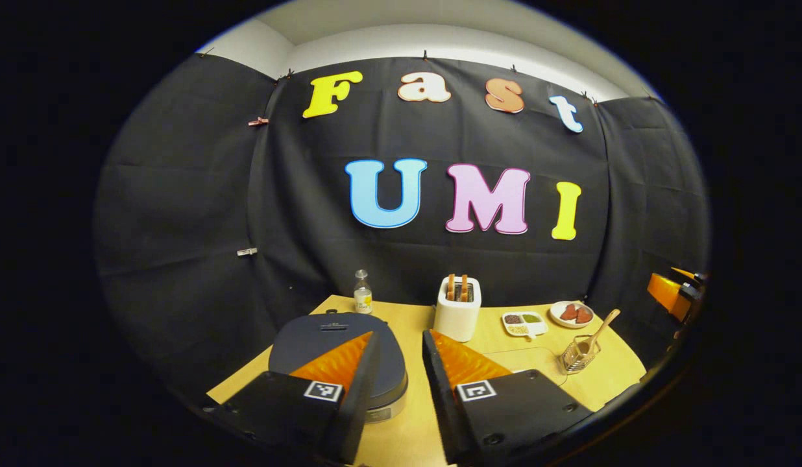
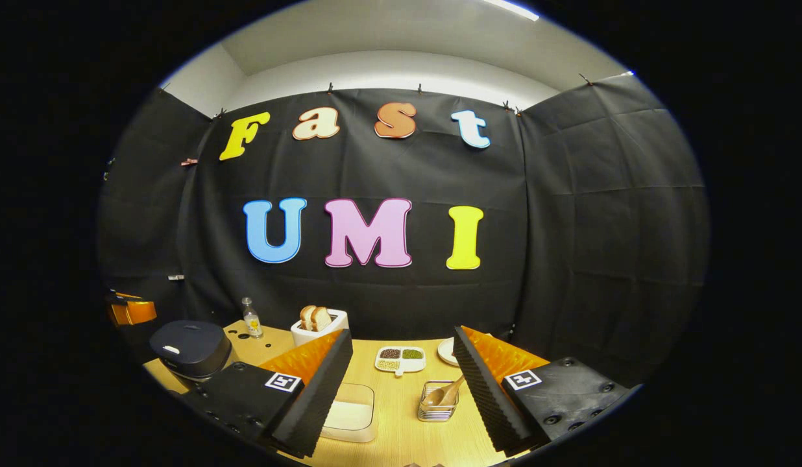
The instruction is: Close the left gripper, press the button to open the rice cooker; take a wooden spoon from the chopstick holder with the right hand, scoop a spoonful of rice and pour it into the rice cooker, then put the wooden spoon back into the chopstick holder.
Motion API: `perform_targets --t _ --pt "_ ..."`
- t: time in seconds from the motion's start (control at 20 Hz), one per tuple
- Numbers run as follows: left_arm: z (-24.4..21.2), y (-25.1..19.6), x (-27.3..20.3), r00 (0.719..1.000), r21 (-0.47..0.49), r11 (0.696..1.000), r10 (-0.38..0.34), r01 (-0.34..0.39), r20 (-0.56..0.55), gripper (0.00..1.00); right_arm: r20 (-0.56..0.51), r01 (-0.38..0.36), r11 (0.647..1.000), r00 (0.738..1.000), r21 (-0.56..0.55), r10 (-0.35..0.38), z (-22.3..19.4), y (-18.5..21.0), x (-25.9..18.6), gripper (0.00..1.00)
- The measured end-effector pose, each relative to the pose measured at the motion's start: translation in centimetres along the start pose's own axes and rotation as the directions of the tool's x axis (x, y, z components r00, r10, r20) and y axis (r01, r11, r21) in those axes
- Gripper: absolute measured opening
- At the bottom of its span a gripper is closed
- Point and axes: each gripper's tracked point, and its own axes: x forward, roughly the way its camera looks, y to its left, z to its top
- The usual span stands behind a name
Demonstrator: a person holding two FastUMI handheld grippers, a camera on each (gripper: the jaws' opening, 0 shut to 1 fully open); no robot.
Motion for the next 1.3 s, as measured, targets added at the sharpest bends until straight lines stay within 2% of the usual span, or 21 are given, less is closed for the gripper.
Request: perform_targets --t 0.05,0.3,0.35,0.5,0.6,0.8,1.05,1.3 --pt "-0.3 0.6 0.3 1.000 0.003 1.000 0.006 -0.006 -0.015 0.41 -0.008 -0.008 1.000 1.000 -0.003 0.008 -0.3 0.1 0.3 0.98" --pt "-3.2 3.6 1.8 0.990 -0.056 0.997 0.040 -0.048 -0.137 0.15 -0.051 -0.032 0.999 0.998 0.017 0.033 -1.7 0.5 1.1 0.98" --pt "-3.8 4.4 2.0 0.987 -0.069 0.996 0.047 -0.058 -0.155 0.07 -0.060 -0.034 0.999 0.998 0.017 0.035 -2.0 0.4 1.2 0.98" --pt "-5.8 6.5 3.3 0.975 -0.100 0.990 0.079 -0.102 -0.210 0.06 -0.070 -0.038 0.999 0.997 0.013 0.038 -2.4 0.2 1.2 0.98" --pt "-6.8 6.9 4.2 0.970 -0.133 0.987 0.058 -0.091 -0.238 0.06 -0.083 -0.039 0.999 0.996 0.011 0.040 -2.8 0.0 1.1 0.98" --pt "-8.6 7.6 6.1 0.961 -0.133 0.987 0.055 -0.095 -0.273 0.06 -0.097 -0.038 0.999 0.995 0.017 0.039 -3.3 -0.5 1.0 0.98" --pt "-11.1 7.4 7.6 0.947 -0.207 0.971 0.046 -0.117 -0.319 0.06 -0.121 -0.036 0.999 0.992 0.012 0.037 -4.3 -0.9 0.6 0.98" --pt "-12.5 7.1 7.5 0.935 -0.204 0.972 0.035 -0.113 -0.354 0.06 -0.132 -0.025 1.000 0.991 0.007 0.026 -4.7 -1.7 0.6 0.98"
